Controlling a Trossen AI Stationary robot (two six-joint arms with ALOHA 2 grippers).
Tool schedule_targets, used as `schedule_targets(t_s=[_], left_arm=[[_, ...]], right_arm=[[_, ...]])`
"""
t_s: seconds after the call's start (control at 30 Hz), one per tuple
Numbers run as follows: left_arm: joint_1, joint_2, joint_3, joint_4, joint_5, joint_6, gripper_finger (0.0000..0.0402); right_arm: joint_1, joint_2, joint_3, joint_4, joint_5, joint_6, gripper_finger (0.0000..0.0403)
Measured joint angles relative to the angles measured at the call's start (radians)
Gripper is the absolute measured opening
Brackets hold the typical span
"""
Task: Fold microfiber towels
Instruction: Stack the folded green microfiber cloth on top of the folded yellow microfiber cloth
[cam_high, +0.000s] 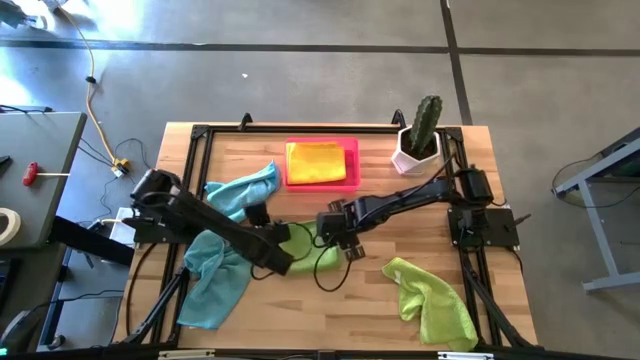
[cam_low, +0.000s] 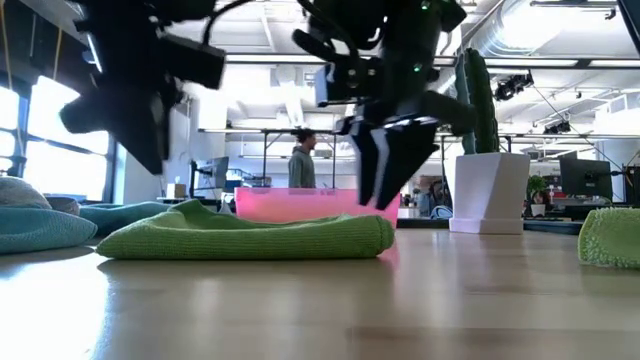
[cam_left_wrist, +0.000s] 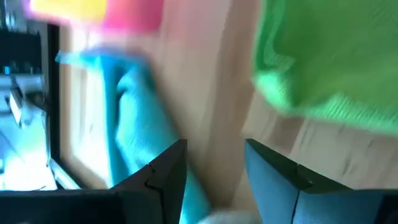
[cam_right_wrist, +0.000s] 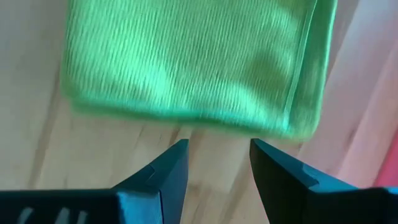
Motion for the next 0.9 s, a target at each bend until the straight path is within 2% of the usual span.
schedule_targets(t_s=[0.13,0.33,0.47,0.6,0.7,0.8,0.9], left_arm=[[-0.001,-0.106,-0.003,-0.109,0.04,-0.079,0.0137],[-0.024,-0.352,-0.102,-0.061,0.075,-0.204,0.0131],[-0.05,-0.524,-0.267,0.12,0.07,-0.33,0.0131],[-0.064,-0.636,-0.469,0.455,0.059,-0.379,0.0131],[-0.052,-0.653,-0.579,0.702,0.049,-0.384,0.0134],[-0.017,-0.633,-0.638,0.841,0.066,-0.42,0.0149],[0.016,-0.604,-0.668,0.887,0.106,-0.467,0.0171]], right_arm=[[0.009,-0.026,0.0,-0.081,0.003,0.047,0.0165],[0.04,-0.081,0.0,-0.181,0.041,0.109,0.0165],[0.055,-0.141,-0.069,-0.139,0.076,0.127,0.0165],[0.053,-0.215,-0.23,0.034,0.062,0.152,0.0165],[0.052,-0.261,-0.326,0.189,0.062,0.17,0.0165],[0.052,-0.291,-0.384,0.321,0.06,0.185,0.0165],[0.056,-0.292,-0.394,0.377,0.054,0.187,0.0165]])
